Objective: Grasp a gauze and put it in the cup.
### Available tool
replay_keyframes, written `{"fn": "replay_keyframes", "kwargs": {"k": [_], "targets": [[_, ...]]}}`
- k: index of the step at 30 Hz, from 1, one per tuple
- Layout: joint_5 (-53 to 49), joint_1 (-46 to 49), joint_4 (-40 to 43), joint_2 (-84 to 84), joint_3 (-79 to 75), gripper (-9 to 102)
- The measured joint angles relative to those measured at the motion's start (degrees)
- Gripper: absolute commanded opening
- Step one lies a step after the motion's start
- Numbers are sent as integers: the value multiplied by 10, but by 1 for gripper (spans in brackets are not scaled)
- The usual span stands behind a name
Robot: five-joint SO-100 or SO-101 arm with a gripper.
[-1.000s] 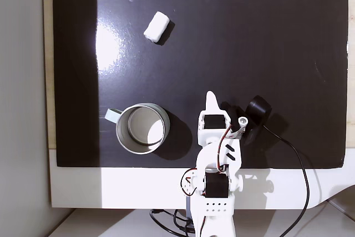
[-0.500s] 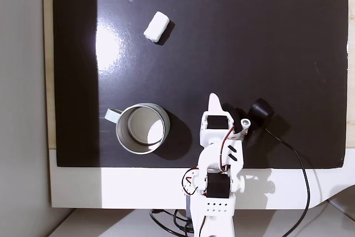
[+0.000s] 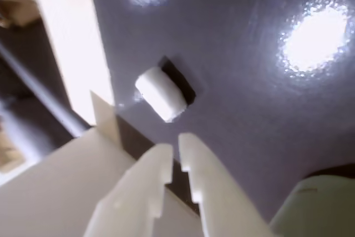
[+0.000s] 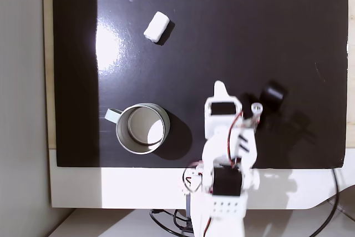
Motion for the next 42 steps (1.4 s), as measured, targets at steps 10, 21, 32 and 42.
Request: {"fn": "replay_keyframes", "kwargs": {"k": [10, 21, 32, 42], "targets": [[-101, 0, 181, -401, -403, 21], [-214, -53, 381, -759, -812, 40], [-260, -118, 471, -1026, -1129, 42], [-272, -173, 471, -1193, -1259, 42]]}}
